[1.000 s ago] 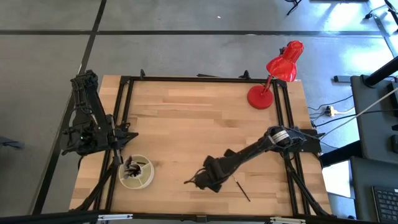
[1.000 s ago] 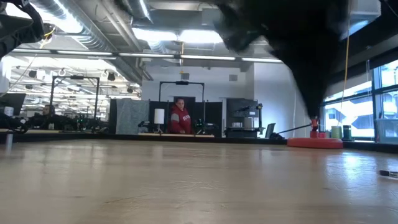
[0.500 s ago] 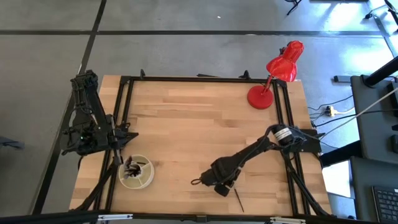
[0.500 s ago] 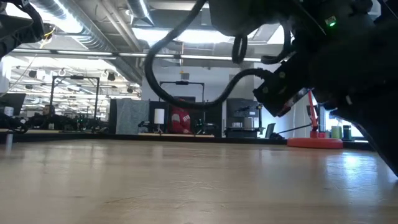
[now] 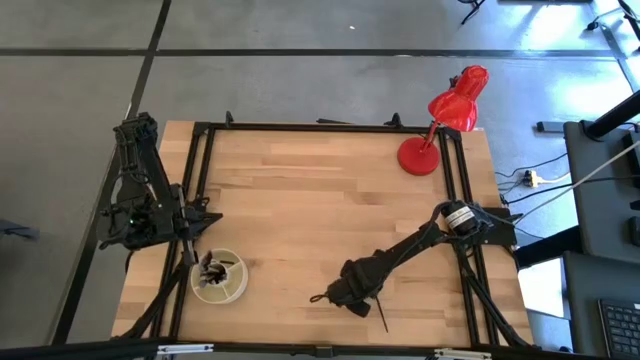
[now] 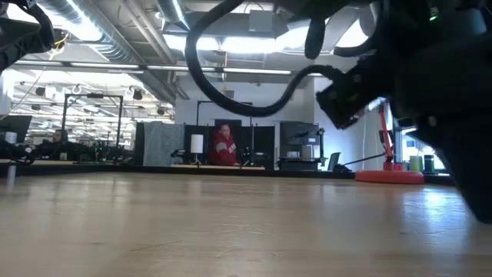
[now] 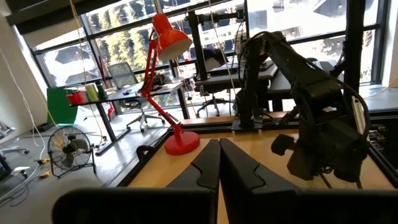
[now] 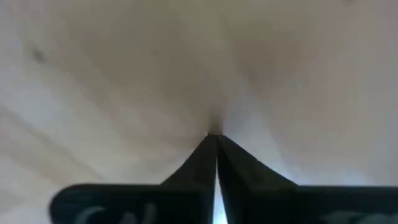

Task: Put items in baskets/containers
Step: Put the black eyeshadow brush into the white organizer

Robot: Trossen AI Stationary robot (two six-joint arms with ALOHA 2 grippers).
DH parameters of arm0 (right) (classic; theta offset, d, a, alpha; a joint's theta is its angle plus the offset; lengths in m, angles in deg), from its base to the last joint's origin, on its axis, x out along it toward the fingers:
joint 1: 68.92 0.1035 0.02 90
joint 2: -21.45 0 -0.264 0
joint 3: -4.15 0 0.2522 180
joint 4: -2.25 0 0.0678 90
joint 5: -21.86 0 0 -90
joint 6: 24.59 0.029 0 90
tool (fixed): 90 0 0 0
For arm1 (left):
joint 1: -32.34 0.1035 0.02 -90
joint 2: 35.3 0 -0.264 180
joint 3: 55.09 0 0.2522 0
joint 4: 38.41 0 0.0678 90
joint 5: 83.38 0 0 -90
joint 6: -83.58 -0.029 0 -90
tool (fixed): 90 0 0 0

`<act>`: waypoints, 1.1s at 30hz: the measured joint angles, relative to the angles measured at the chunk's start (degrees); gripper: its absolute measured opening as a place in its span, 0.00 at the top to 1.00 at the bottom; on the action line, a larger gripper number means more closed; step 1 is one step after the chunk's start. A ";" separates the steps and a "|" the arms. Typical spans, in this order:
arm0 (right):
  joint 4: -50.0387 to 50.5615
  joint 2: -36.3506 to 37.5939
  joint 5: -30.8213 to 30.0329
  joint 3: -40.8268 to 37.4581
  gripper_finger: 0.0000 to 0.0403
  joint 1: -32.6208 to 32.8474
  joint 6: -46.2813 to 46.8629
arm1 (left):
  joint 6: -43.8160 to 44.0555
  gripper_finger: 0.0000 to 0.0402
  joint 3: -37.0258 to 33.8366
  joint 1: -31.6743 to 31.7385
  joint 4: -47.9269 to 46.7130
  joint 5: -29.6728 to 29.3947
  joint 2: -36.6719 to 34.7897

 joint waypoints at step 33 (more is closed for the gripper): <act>-0.01 0.09 0.46 4.25 0.61 -2.82 0.31 | 1.01 0.99 0.00 -0.09 0.00 0.00 0.00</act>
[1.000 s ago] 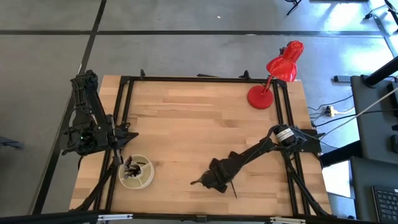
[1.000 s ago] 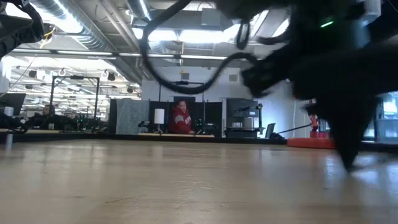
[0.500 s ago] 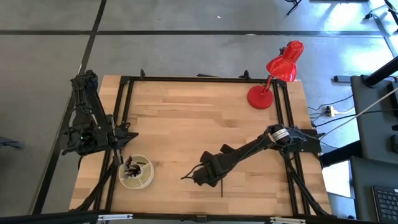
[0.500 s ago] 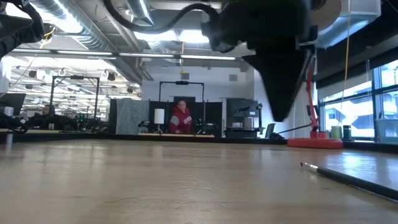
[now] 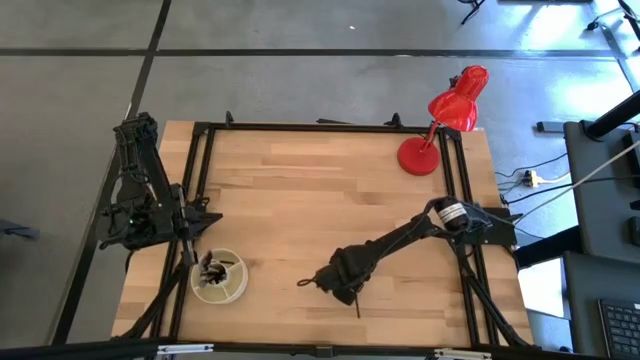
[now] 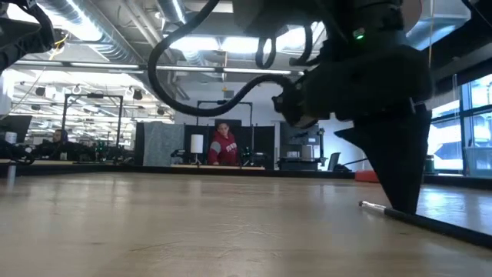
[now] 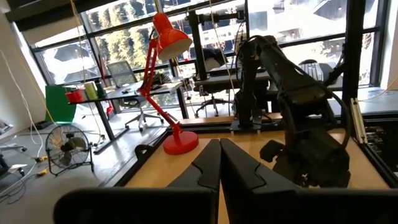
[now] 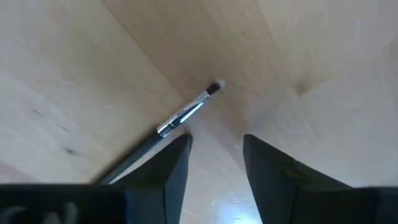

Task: Put items in baskets/containers
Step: Put the black eyeshadow brush into the white organizer

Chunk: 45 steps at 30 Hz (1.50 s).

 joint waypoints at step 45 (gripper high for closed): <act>-33.38 21.59 -13.70 -28.03 0.73 1.35 19.85 | -3.08 0.98 -0.01 0.15 -0.02 -0.01 -0.44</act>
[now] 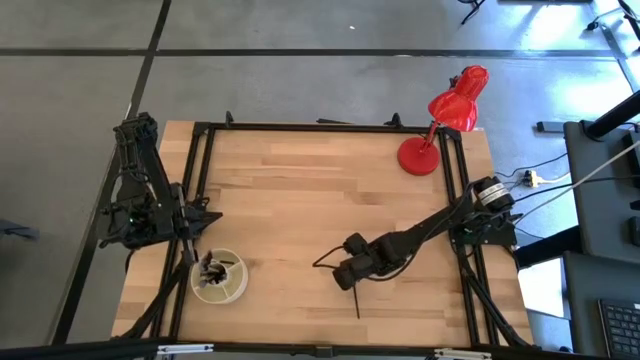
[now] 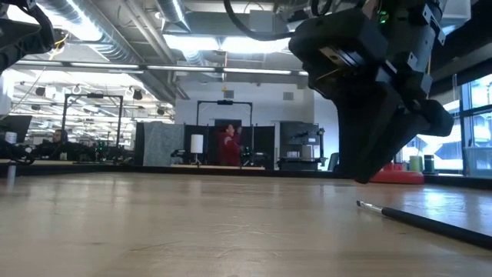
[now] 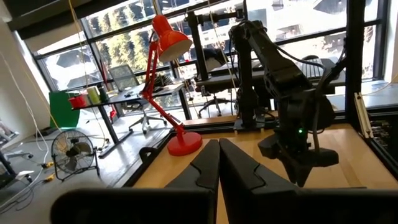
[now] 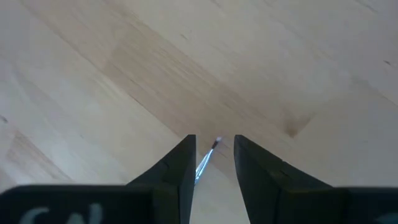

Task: Put items in baskets/containers
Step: Put the black eyeshadow brush into the white organizer

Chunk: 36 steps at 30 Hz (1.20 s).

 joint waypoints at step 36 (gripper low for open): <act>-51.14 -5.89 -17.19 0.15 1.00 -3.27 -38.80 | 4.43 0.98 0.00 0.01 -2.98 0.04 0.20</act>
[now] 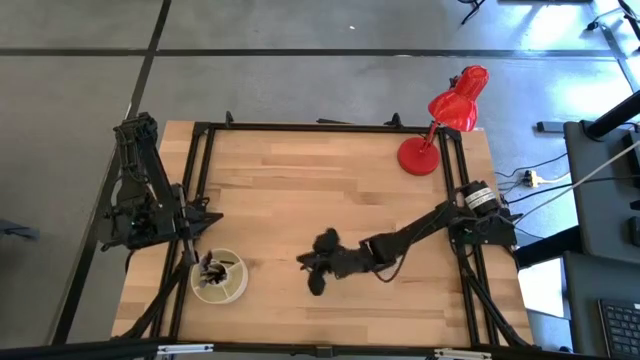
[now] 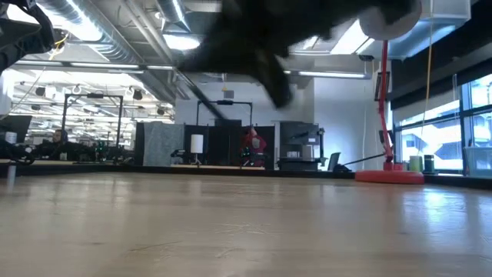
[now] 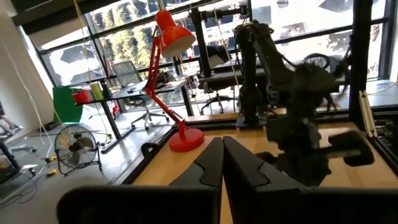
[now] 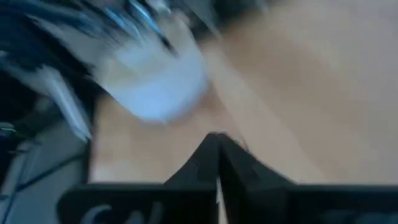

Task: Put items in baskets/containers
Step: Put the black eyeshadow brush into the white organizer

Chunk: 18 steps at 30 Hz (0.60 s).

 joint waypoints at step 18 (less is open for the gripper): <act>-52.04 -29.89 10.42 30.72 1.00 -10.59 -30.95 | 5.73 0.99 -0.01 -0.05 -3.90 0.03 0.11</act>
